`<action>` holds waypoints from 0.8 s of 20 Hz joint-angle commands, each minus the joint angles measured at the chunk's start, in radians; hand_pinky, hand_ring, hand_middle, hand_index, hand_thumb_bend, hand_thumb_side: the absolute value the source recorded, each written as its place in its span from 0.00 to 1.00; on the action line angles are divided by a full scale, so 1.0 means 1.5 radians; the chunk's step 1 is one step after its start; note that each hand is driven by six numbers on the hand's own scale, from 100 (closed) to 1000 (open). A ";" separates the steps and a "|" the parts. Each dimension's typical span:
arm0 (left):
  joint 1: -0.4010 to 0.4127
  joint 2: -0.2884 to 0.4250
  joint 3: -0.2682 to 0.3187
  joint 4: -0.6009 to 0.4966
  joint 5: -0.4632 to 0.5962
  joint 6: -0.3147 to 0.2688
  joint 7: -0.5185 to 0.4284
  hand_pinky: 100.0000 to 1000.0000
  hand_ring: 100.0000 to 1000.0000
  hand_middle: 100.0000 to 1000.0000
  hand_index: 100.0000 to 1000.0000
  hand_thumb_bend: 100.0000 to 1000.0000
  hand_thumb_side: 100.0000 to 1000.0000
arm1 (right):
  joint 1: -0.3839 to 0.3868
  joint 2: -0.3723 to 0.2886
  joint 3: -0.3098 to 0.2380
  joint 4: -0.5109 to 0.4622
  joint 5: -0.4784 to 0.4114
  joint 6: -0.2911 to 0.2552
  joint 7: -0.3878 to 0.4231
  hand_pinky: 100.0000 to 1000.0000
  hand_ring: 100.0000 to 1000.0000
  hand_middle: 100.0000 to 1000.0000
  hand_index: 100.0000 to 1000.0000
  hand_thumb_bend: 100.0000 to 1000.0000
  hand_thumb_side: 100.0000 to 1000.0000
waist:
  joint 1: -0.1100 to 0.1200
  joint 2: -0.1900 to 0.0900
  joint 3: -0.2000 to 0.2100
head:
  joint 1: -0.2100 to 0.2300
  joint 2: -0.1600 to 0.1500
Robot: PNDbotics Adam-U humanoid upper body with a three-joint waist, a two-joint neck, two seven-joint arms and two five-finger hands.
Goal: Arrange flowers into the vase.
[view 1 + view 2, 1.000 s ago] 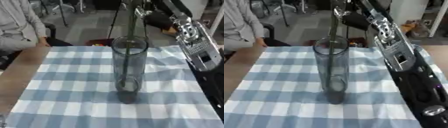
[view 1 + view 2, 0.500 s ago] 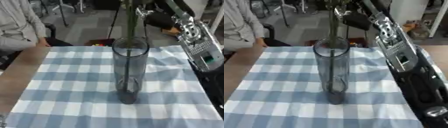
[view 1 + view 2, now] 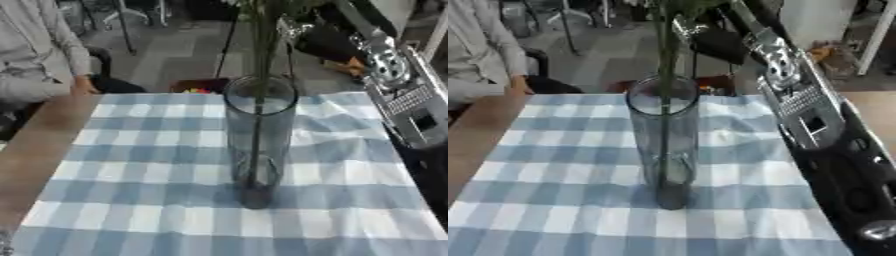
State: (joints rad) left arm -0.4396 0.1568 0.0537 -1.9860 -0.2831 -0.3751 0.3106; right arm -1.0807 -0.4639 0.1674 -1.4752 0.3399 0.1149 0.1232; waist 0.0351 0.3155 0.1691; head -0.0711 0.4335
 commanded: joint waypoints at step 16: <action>-0.005 0.007 0.005 -0.009 -0.002 0.002 -0.001 0.48 0.68 0.80 0.86 0.08 1.00 | 0.011 -0.049 -0.006 -0.047 0.060 0.018 0.051 0.70 0.60 0.24 0.40 0.34 0.88 | 0.003 -0.023 -0.008 | 0.007 -0.009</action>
State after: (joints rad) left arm -0.4392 0.1568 0.0538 -1.9860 -0.2832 -0.3746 0.3105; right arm -1.0489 -0.5084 0.1669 -1.5234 0.4160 0.1424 0.1933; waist 0.0390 0.3074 0.1568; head -0.0633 0.4297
